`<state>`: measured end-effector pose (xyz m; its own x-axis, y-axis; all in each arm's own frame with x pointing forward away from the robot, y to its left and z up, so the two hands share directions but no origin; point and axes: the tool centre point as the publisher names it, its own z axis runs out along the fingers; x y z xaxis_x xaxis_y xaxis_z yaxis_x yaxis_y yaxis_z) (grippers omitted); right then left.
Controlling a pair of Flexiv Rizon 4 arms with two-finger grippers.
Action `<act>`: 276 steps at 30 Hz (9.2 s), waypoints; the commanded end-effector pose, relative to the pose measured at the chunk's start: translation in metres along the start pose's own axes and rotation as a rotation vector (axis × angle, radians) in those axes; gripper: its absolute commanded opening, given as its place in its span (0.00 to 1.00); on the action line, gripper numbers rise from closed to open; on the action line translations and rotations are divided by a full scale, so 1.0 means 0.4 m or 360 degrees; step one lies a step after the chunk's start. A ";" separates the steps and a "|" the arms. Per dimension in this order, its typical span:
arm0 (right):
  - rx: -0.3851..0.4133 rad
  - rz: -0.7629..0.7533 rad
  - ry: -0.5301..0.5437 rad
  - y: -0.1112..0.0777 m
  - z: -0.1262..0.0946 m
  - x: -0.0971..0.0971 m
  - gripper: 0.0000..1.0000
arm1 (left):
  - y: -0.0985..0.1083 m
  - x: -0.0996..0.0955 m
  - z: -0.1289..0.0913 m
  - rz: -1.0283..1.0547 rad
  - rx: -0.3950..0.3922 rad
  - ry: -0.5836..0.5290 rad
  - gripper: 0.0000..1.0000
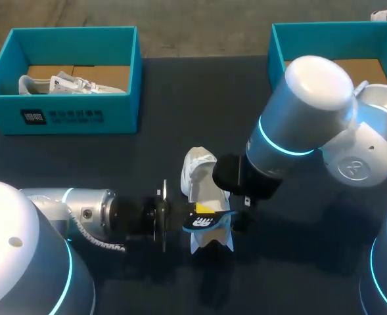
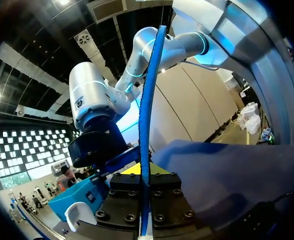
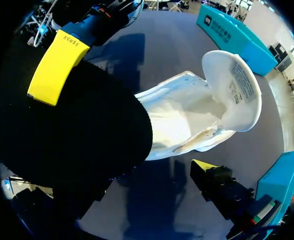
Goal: Take the shoe out of the shoebox, open the shoe tongue, remove and reinsert the insole, then place the shoe into the shoebox
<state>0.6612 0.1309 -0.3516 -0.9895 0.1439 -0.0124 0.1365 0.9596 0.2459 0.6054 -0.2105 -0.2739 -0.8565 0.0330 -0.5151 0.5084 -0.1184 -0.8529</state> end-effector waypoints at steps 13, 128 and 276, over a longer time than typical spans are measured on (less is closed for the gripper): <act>0.0002 0.0002 -0.0004 0.002 0.004 0.002 1.00 | 0.023 -0.007 -0.017 -0.0010 -0.0044 -0.0042 0.00; 0.0002 0.0002 -0.0004 0.002 0.004 0.002 1.00 | 0.197 -0.018 -0.055 0.0028 -0.0529 -0.0032 0.07; 0.0002 0.0002 -0.0004 0.002 0.004 0.002 1.00 | 0.238 -0.048 -0.030 0.0411 -0.0677 0.0189 0.00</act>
<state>0.6612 0.1309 -0.3517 -0.9895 0.1439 -0.0124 0.1365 0.9596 0.2459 0.6686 -0.2034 -0.3447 -0.6920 0.1661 -0.7025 0.7175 0.2658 -0.6439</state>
